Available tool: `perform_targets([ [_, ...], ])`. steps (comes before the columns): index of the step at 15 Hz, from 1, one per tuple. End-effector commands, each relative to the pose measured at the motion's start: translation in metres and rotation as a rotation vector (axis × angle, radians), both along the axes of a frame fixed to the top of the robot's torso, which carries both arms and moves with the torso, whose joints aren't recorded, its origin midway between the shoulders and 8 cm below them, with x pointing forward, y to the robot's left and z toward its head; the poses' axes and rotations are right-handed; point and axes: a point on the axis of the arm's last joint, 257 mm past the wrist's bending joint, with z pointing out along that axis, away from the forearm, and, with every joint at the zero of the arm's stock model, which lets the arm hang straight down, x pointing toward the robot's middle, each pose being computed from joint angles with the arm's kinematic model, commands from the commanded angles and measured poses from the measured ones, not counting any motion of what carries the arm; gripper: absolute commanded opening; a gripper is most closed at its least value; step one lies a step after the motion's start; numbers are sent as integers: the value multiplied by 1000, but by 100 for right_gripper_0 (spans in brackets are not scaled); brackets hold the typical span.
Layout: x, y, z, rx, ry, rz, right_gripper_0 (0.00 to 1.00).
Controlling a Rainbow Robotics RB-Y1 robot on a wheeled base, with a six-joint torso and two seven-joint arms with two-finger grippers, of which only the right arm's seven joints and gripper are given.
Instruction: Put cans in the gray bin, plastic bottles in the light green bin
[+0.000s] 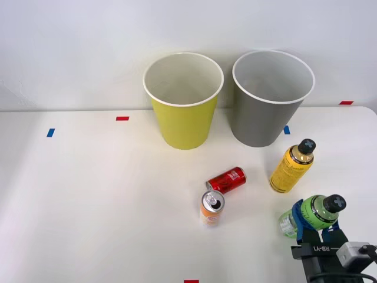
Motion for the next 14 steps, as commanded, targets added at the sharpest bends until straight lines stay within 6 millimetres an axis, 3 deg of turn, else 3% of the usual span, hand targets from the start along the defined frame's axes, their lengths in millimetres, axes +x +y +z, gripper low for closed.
perform_targets([
  [1, -6, 1, 6, 7, -6, -3, 0],
  [6, -25, 14, 31, 33, -3, 29, 0],
  [14, -15, 50, 127, 112, -87, 145, 0],
])
